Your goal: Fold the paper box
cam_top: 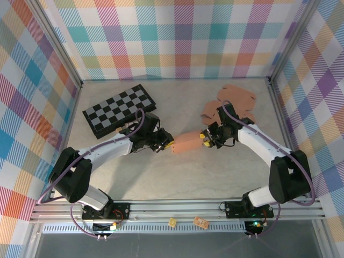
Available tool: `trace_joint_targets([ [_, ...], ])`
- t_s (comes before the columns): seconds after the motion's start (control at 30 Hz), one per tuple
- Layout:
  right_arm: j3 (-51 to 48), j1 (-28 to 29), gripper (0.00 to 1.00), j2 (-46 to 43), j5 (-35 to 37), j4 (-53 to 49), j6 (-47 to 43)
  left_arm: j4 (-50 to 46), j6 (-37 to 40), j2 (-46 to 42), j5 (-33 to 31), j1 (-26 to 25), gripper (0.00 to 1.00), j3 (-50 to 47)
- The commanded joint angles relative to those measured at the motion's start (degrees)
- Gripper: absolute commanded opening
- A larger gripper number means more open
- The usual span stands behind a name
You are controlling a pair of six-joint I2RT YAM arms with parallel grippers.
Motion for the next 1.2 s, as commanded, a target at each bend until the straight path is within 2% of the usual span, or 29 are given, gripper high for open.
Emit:
trace_joint_targets([
  [0.0,2.9,0.9,0.35,-1.8,4.3,-4.9,0.5,-4.7,2.0,1.2,-0.3,-0.8,0.2,2.0],
  [0.13,3.8,6.3,0.54,-2.6,8.3,-3.6,7.2,-9.0,4.4,1.3,-1.5,-1.1,0.36,4.9],
  [0.23,4.9,9.0,0.64,-1.0,9.7,-2.5,13.7,-9.4,4.8,1.3,-1.7,-1.2,0.41,5.8],
  [0.33,7.0,9.5,0.68,1.7,9.0,-2.5,17.8,-9.6,5.1,1.1,-1.9,-1.3,0.43,6.9],
  [0.5,11.4,10.4,0.7,6.8,8.2,-2.3,21.9,-11.5,6.8,-0.2,-3.0,-1.4,0.45,9.5],
  [0.63,13.1,10.6,0.71,10.3,6.4,-2.7,24.1,-14.0,10.1,-2.9,-6.7,-1.3,0.47,11.9],
  [0.83,13.7,10.7,0.71,12.8,5.4,-5.4,24.8,-14.4,22.7,-9.9,-15.5,-1.2,0.56,14.9],
  [0.97,12.6,10.7,0.68,14.1,5.4,-1.9,21.9,-11.3,31.1,-17.1,-22.0,-1.0,0.66,11.1],
  [1.03,12.3,10.7,0.66,14.6,5.2,0.2,19.6,-10.5,33.8,-19.9,-23.6,-0.6,0.71,9.1],
  [1.17,9.0,10.7,0.6,14.4,4.4,7.0,17.5,-11.7,37.9,-21.8,-22.8,0.2,0.74,7.4],
])
